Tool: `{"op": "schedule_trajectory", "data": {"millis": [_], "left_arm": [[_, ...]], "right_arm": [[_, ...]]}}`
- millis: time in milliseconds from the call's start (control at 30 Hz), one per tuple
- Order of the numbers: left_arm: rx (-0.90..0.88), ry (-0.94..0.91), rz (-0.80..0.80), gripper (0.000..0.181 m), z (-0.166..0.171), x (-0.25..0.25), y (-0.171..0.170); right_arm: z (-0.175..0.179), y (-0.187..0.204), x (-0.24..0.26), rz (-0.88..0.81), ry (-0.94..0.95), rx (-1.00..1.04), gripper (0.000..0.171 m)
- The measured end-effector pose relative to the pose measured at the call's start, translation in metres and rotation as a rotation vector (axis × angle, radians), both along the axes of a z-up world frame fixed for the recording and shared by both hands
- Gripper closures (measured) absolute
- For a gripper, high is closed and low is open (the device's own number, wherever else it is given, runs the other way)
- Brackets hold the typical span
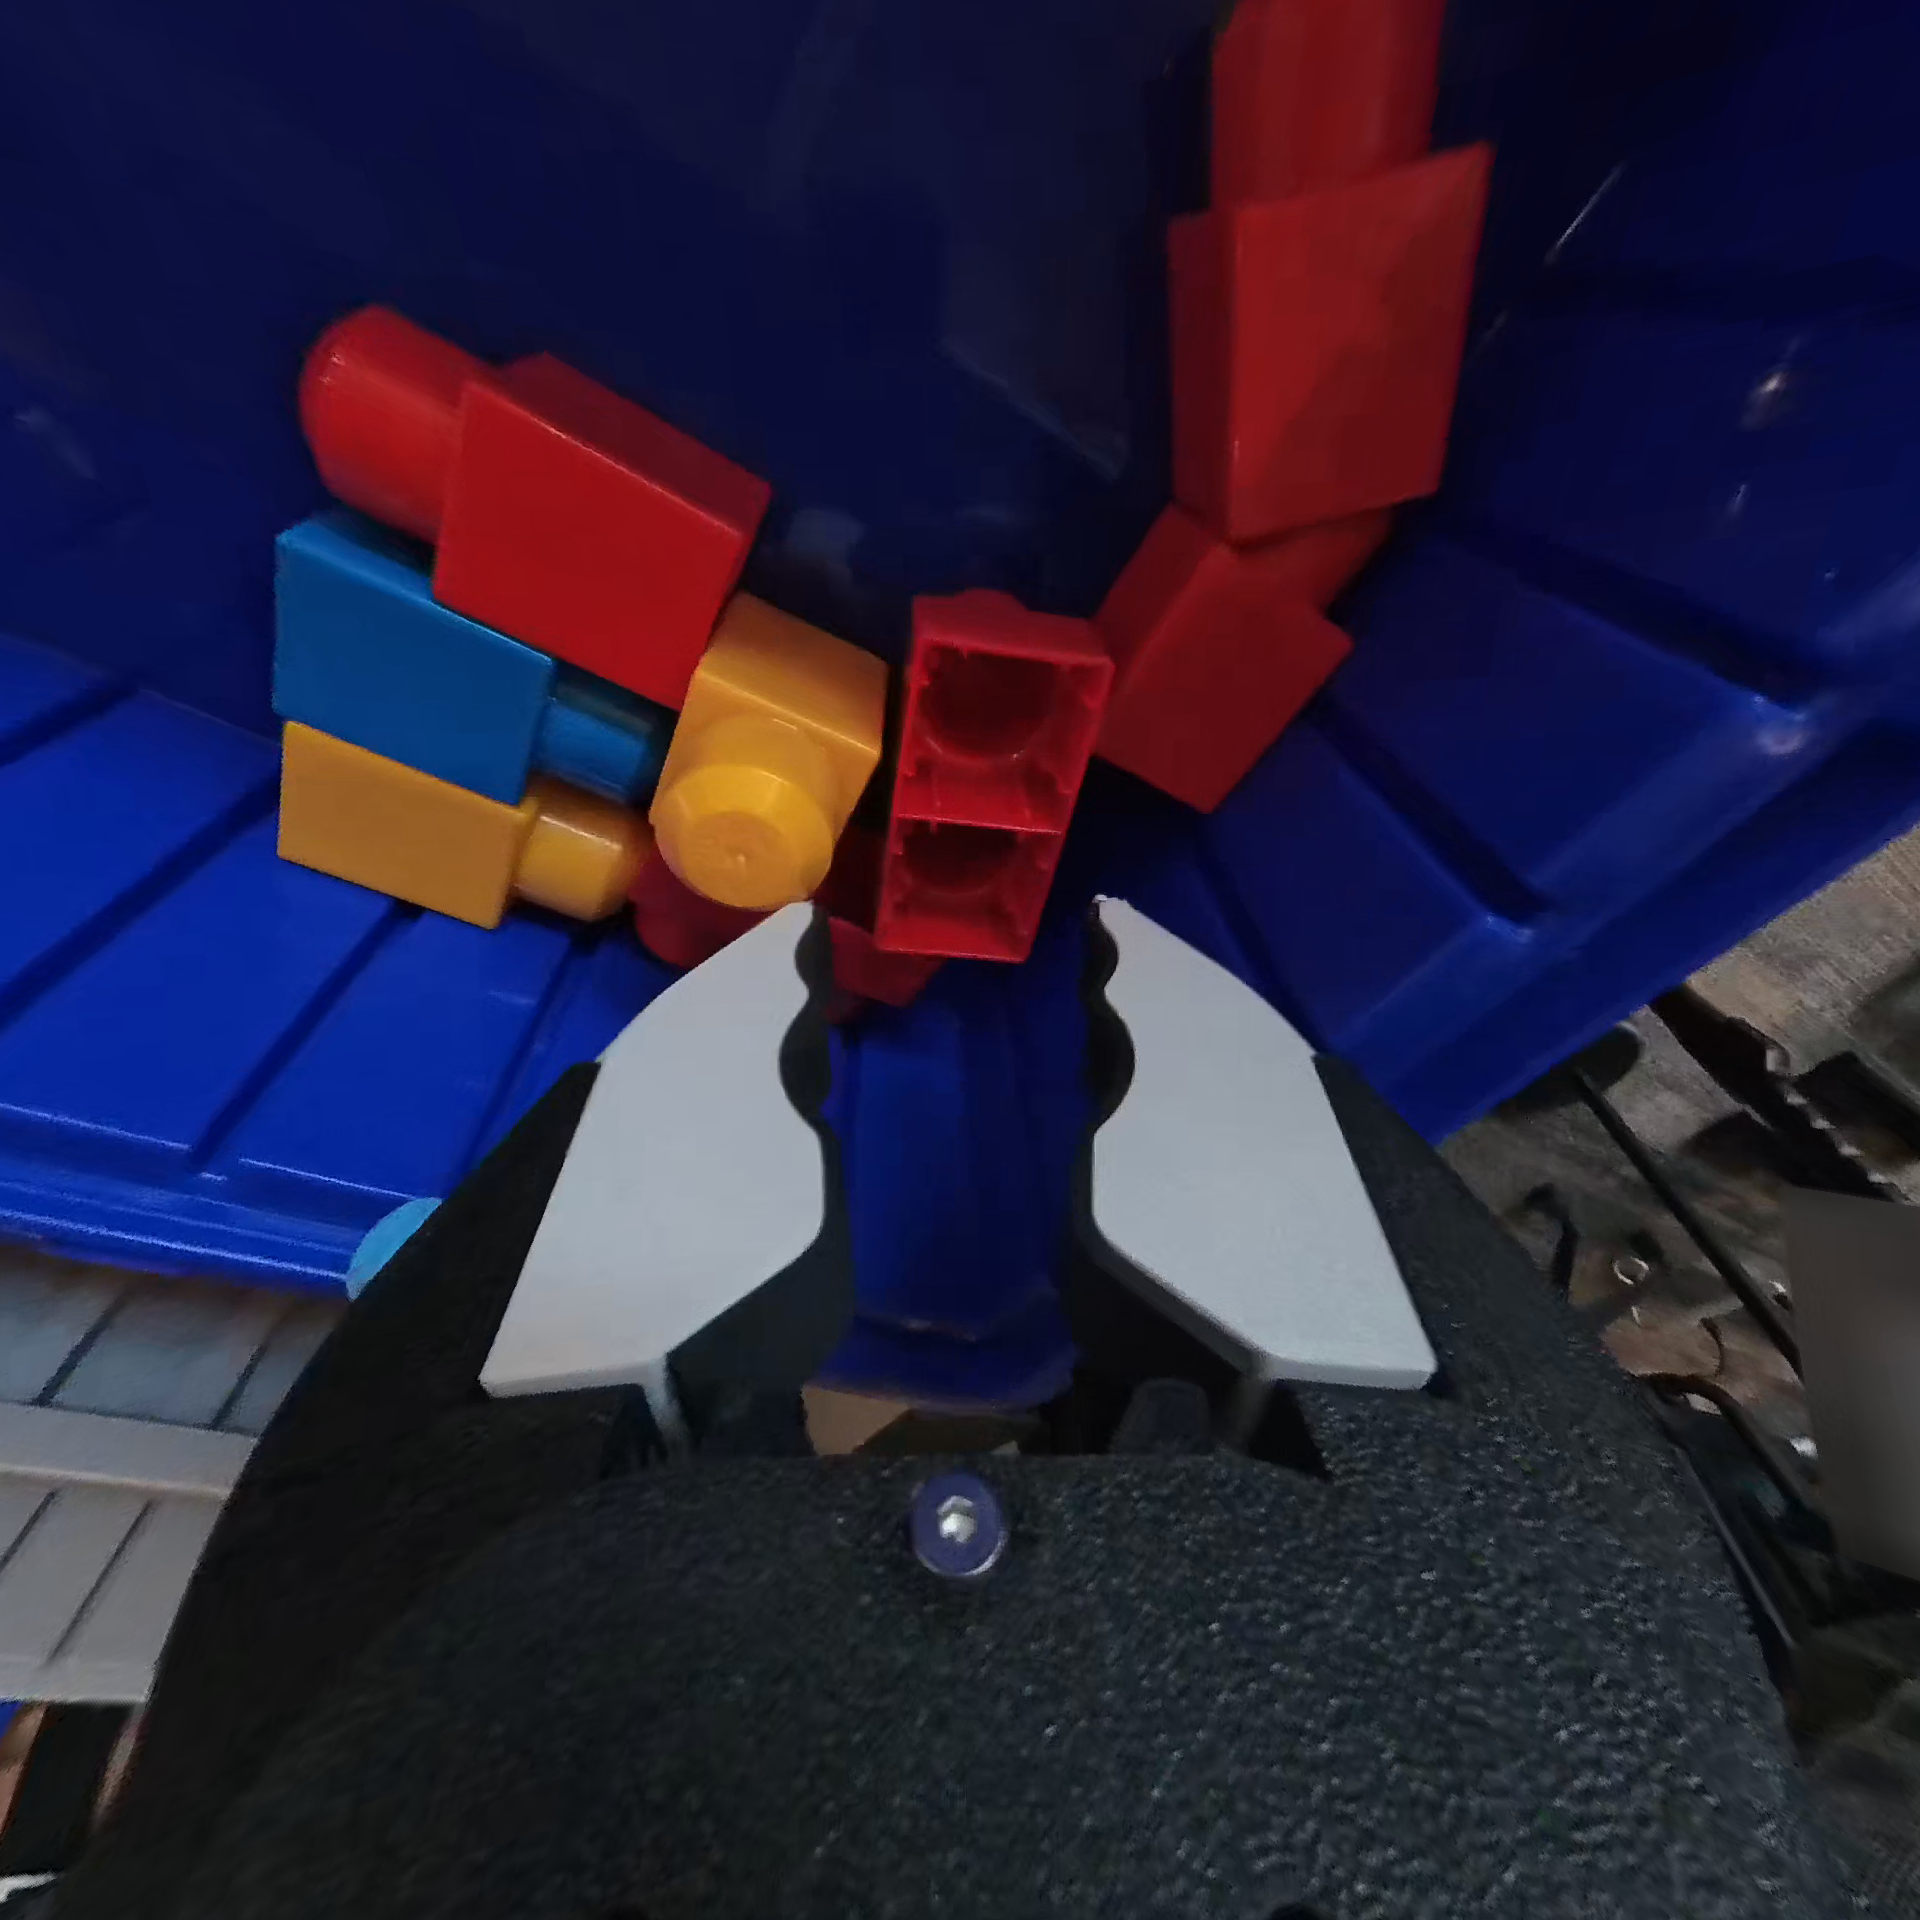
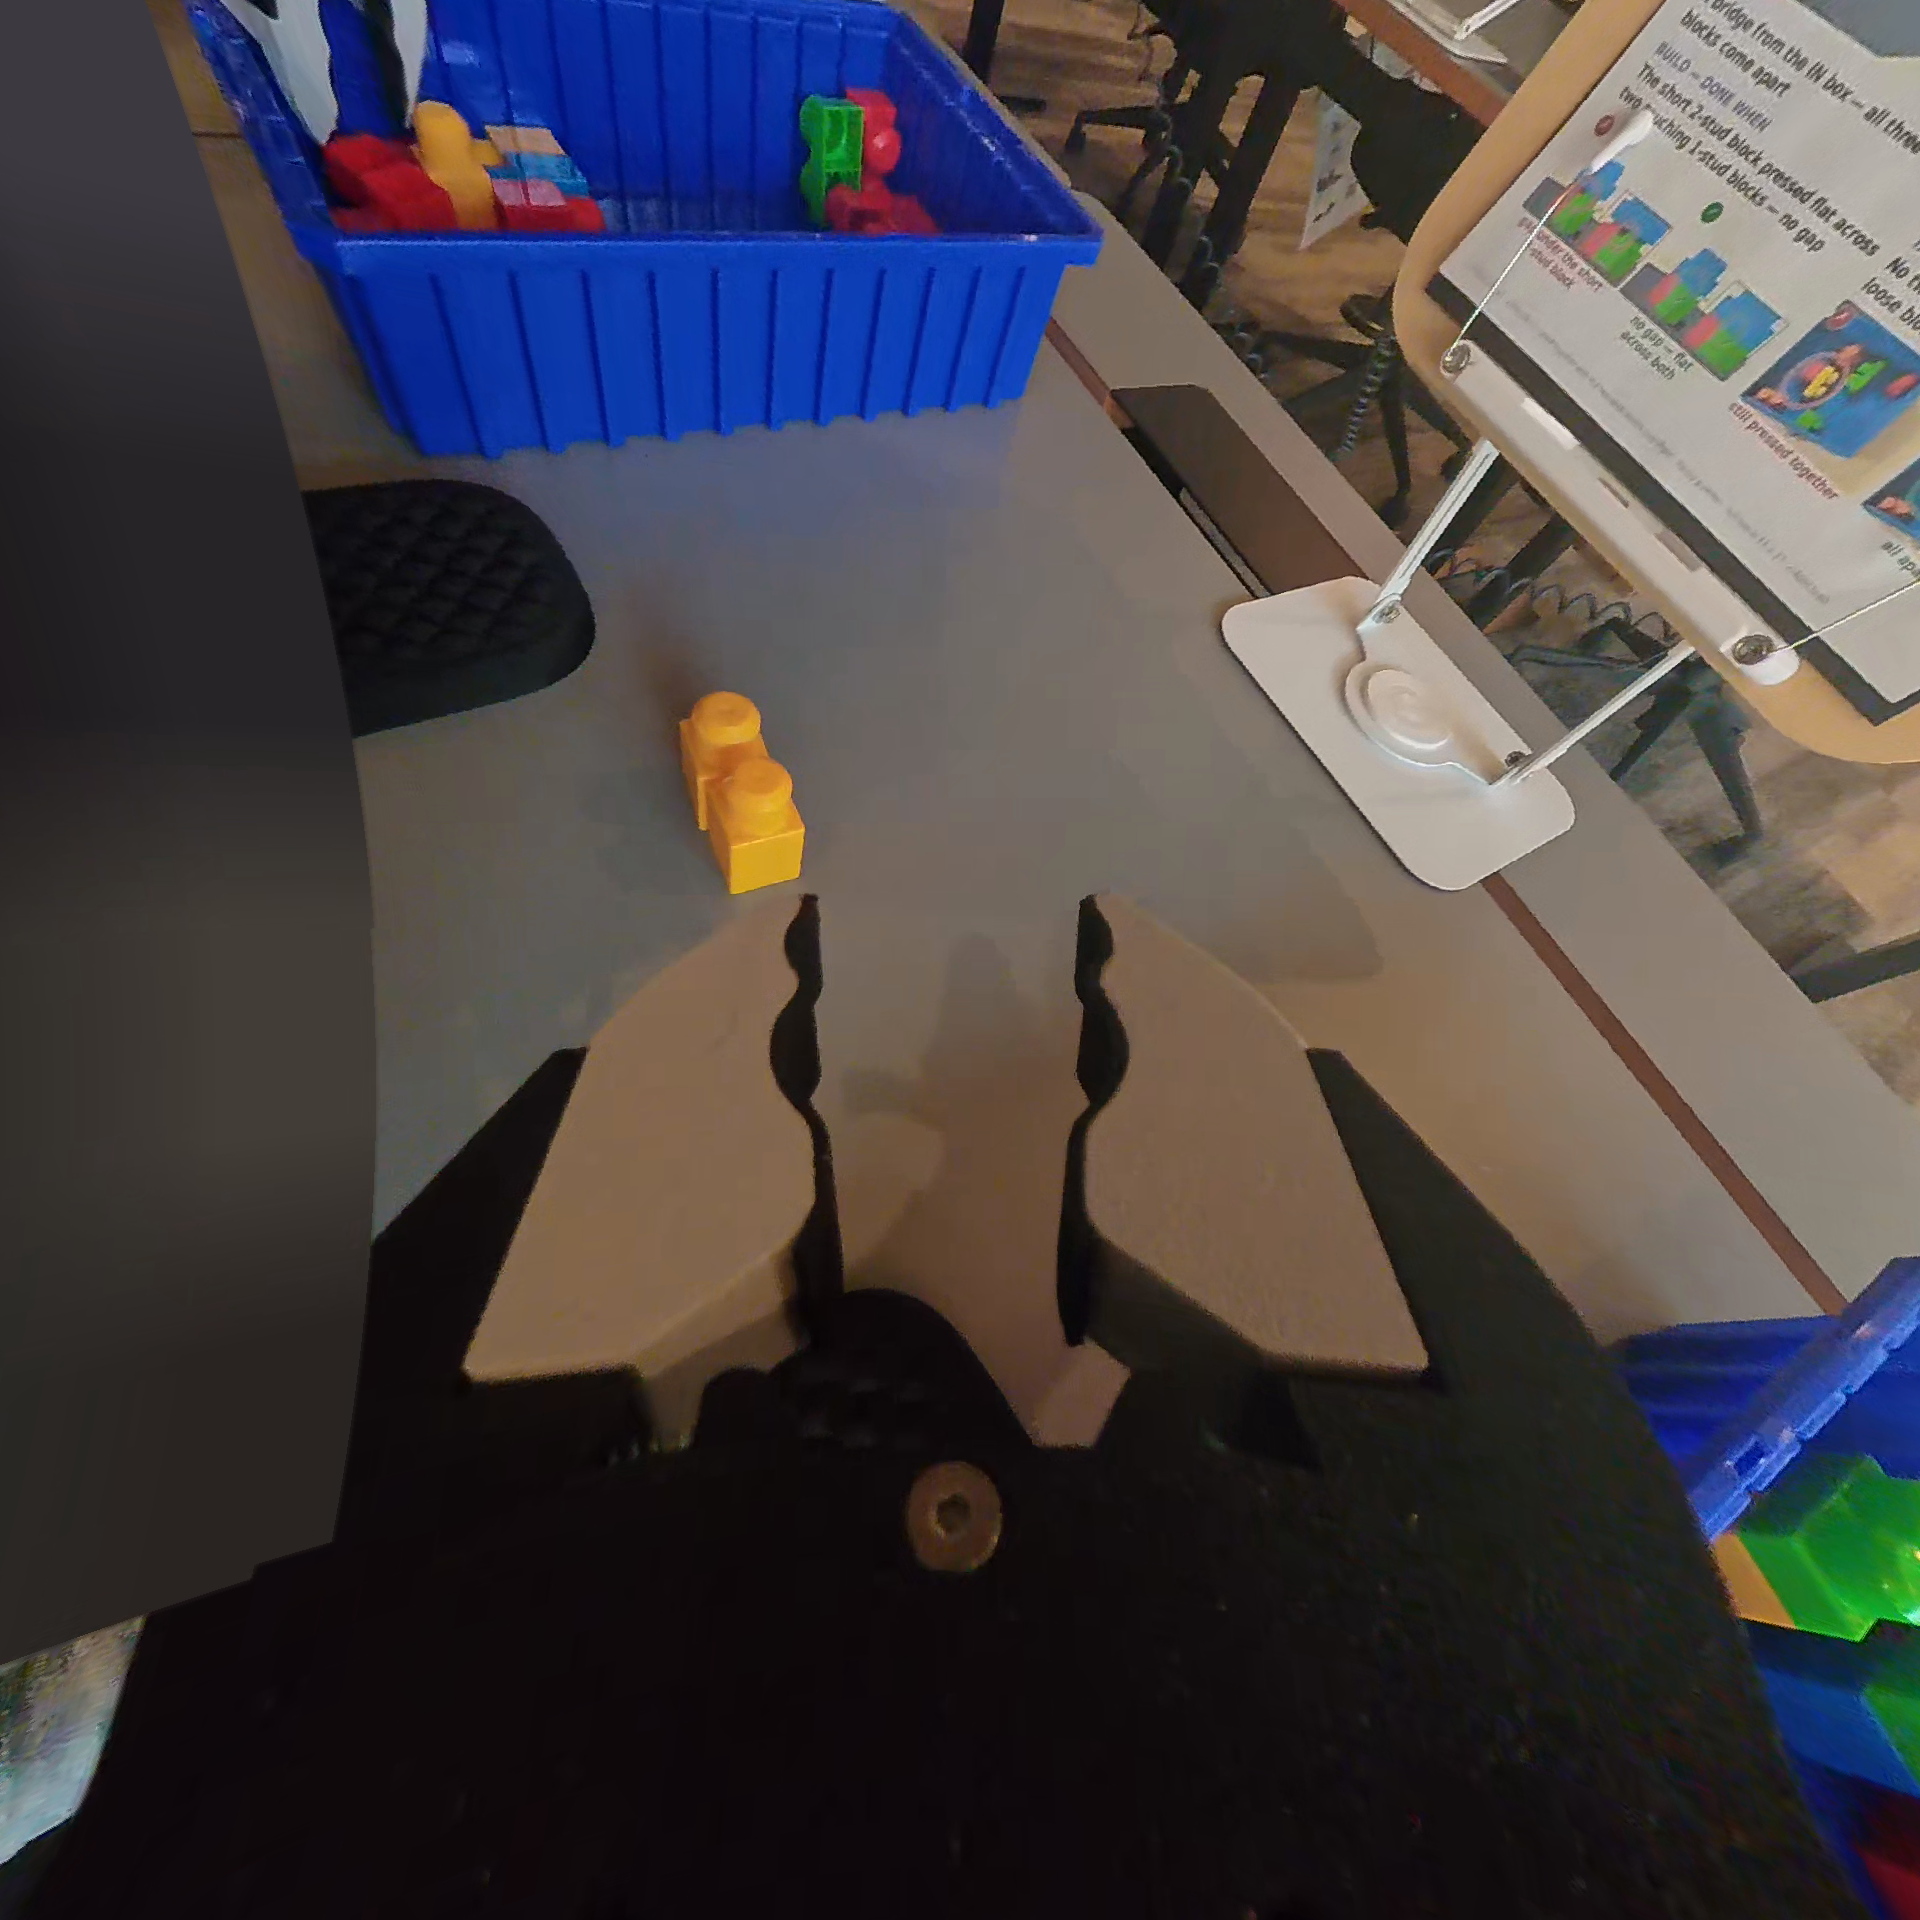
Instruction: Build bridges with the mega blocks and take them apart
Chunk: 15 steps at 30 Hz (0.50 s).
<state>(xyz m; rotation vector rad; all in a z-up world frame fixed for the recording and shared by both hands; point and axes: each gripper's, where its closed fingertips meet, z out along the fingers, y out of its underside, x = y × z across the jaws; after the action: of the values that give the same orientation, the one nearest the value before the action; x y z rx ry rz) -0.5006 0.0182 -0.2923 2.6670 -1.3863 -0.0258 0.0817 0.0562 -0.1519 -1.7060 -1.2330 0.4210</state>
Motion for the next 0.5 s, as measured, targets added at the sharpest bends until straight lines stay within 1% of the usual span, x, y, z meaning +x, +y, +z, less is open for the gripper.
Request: {"op": "schedule_trajectory", "data": {"millis": [67, 133, 267, 367, 433, 500], "left_arm": [[-0.025, 0.042, 0.019, 0.129, -0.002, -0.004, 0.001], [-0.054, 0.062, 0.010, 0.126, -0.004, -0.005, 0.000], [-0.113, 0.055, 0.021, 0.129, -0.010, 0.002, 0.000], [-0.123, 0.058, 0.015, 0.130, -0.017, 0.004, 0.002], [-0.142, 0.095, -0.006, 0.136, -0.023, 0.000, 0.000], [-0.134, 0.103, -0.013, 0.135, -0.027, -0.002, 0.001]], "right_arm": [[0.001, 0.001, 0.000, -0.002, 0.001, 0.006, 0.124], [0.004, 0.002, 0.000, 0.000, 0.005, 0.013, 0.126], [0.008, 0.002, 0.001, -0.001, 0.008, 0.028, 0.126], [0.010, 0.003, 0.004, -0.006, 0.006, 0.035, 0.126], [0.011, 0.002, 0.005, -0.006, 0.006, 0.037, 0.126], [0.011, 0.002, 0.006, -0.004, 0.009, 0.036, 0.127]]}}
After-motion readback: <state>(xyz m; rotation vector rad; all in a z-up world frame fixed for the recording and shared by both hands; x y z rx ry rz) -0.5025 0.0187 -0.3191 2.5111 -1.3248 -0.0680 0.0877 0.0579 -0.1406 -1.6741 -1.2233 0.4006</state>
